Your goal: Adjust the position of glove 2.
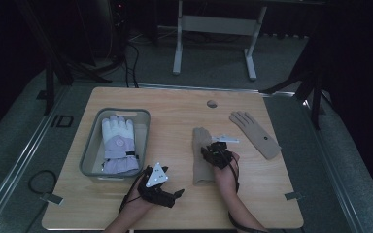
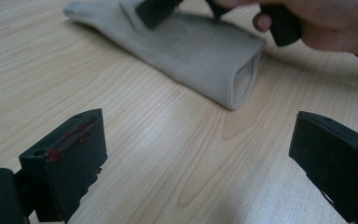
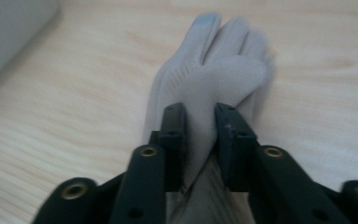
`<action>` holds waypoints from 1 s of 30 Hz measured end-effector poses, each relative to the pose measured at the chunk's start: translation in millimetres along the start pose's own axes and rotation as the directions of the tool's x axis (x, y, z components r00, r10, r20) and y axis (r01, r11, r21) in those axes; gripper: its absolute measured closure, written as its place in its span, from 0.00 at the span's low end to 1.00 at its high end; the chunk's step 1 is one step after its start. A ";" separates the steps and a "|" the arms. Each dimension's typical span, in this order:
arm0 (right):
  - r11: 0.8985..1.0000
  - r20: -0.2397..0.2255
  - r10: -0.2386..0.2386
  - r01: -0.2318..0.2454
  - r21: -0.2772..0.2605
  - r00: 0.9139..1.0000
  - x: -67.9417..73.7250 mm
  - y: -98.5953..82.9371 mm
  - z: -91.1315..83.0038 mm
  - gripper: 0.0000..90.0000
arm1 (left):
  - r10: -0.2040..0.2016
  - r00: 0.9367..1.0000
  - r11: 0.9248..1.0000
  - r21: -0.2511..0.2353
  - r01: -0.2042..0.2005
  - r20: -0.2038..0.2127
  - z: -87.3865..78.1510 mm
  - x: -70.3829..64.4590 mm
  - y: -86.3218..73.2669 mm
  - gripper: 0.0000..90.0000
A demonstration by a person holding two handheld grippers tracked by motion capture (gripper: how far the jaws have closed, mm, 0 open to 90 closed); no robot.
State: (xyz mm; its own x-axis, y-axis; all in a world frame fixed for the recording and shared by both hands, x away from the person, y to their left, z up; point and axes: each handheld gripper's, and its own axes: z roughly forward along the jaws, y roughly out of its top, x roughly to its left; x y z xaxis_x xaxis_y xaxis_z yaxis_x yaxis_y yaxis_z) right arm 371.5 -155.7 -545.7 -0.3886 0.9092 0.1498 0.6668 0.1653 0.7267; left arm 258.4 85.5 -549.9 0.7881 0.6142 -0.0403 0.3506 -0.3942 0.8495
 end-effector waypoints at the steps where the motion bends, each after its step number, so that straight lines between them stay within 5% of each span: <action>1: 1.000 -0.014 -0.009 0.009 0.015 1.000 0.7 -4.5 4.3 0.70 | 0.000 1.000 1.000 0.000 0.000 0.000 0.2 0.0 -0.3 0.04; 8: 0.999 -0.048 -0.049 0.049 -0.003 0.998 1.2 -4.8 1.2 0.57 | 0.003 1.000 1.000 0.000 -0.003 0.001 0.7 -0.9 -0.9 0.04; 13: 0.990 -0.033 -0.138 0.139 0.013 0.990 -4.5 0.6 -9.7 0.59 | 0.002 1.000 1.000 0.001 -0.002 0.004 0.9 -0.9 -1.4 0.04; 21: 0.980 -0.079 -0.198 0.197 -0.021 0.977 -34.4 10.6 -30.7 0.59 | 0.001 1.000 1.000 0.002 -0.001 0.006 1.3 -0.7 -1.6 0.04; 30: 0.978 -0.049 -0.209 0.208 -0.029 0.977 -74.9 18.6 -49.9 0.60 | 0.001 1.000 1.000 -0.005 -0.001 0.009 0.6 -1.4 -1.2 0.04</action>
State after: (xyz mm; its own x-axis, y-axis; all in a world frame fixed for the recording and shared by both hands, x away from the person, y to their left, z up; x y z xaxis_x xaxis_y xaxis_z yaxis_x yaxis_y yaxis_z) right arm 381.3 -239.8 -509.9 -0.5499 0.8348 0.0272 0.5525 0.3392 0.7614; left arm 257.2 84.7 -551.2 0.7932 0.6073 -0.0444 0.3474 -0.3915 0.8521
